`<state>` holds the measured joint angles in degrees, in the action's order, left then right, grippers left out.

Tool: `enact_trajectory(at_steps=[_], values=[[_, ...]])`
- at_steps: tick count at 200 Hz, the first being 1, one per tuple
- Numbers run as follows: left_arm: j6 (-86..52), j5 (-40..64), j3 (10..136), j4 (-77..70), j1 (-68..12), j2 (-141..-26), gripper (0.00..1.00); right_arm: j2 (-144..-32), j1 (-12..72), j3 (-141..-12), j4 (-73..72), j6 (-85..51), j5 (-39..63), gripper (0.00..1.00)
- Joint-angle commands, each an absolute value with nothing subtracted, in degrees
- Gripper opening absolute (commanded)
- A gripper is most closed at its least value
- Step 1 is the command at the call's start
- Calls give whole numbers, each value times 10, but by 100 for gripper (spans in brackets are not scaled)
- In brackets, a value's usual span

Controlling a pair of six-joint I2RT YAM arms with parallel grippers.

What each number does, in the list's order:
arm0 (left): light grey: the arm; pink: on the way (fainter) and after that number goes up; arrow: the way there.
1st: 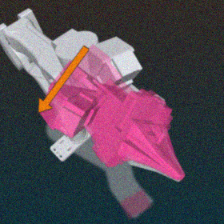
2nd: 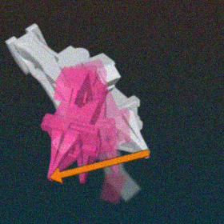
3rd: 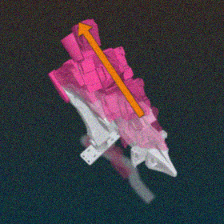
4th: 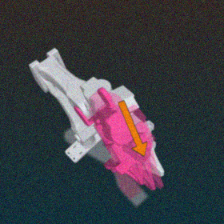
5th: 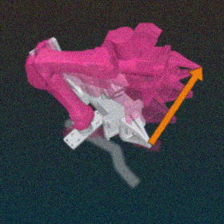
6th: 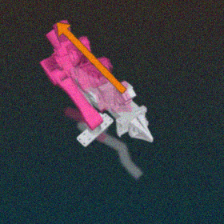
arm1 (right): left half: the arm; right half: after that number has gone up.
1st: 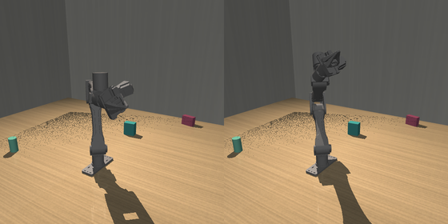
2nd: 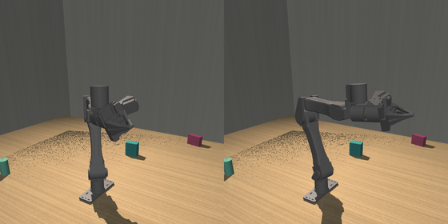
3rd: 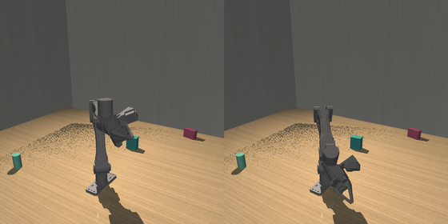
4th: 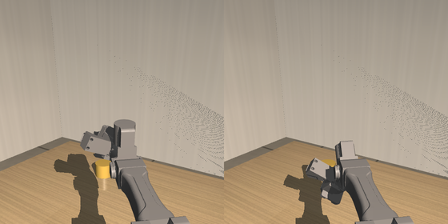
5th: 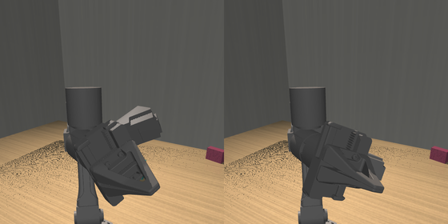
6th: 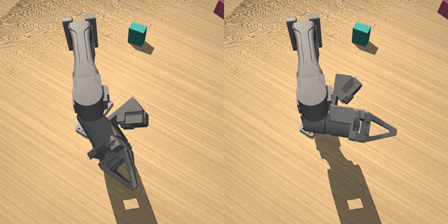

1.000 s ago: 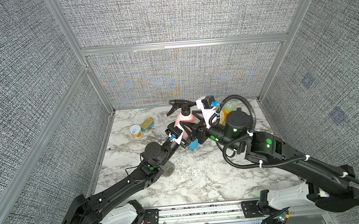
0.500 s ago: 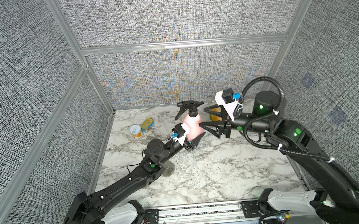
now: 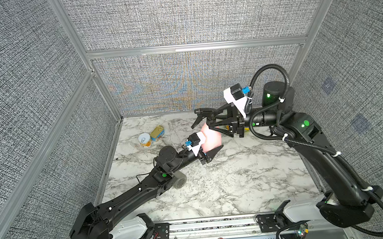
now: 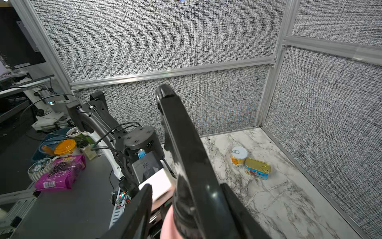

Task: Attach spray nozzles to spray bottles
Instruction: Screw the spray nozzle on the spray bottle.

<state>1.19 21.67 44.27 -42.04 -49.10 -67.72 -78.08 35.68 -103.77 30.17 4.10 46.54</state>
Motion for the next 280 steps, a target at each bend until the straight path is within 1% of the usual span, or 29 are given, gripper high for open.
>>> enact_trajectory(at_steps=[1,26,41,60,92,112,141,167,186,237,280], values=[[4,234,448,-426,-492,-678,44,-785,357,-1042,292,30,506,46],[4,234,448,-425,-491,-677,44,-786,357,-1033,291,26,511,32],[5,235,449,-424,-492,-677,44,-783,357,-1021,287,25,512,29],[4,236,451,-421,-491,-677,44,-775,357,-1001,283,23,513,19],[5,232,455,-417,-491,-679,44,-762,357,-971,262,4,519,8],[10,222,461,-408,-491,-681,44,-756,363,-943,241,-19,481,1],[22,194,467,-395,-491,-680,44,-748,398,-898,227,-41,355,0],[37,164,467,-388,-491,-675,44,-744,440,-867,216,-57,204,0],[45,143,463,-392,-492,-670,44,-748,465,-854,207,-71,115,0],[63,100,457,-396,-491,-660,44,-783,542,-859,216,-93,-137,0],[75,59,448,-410,-491,-655,44,-827,613,-904,254,-147,-353,0]])
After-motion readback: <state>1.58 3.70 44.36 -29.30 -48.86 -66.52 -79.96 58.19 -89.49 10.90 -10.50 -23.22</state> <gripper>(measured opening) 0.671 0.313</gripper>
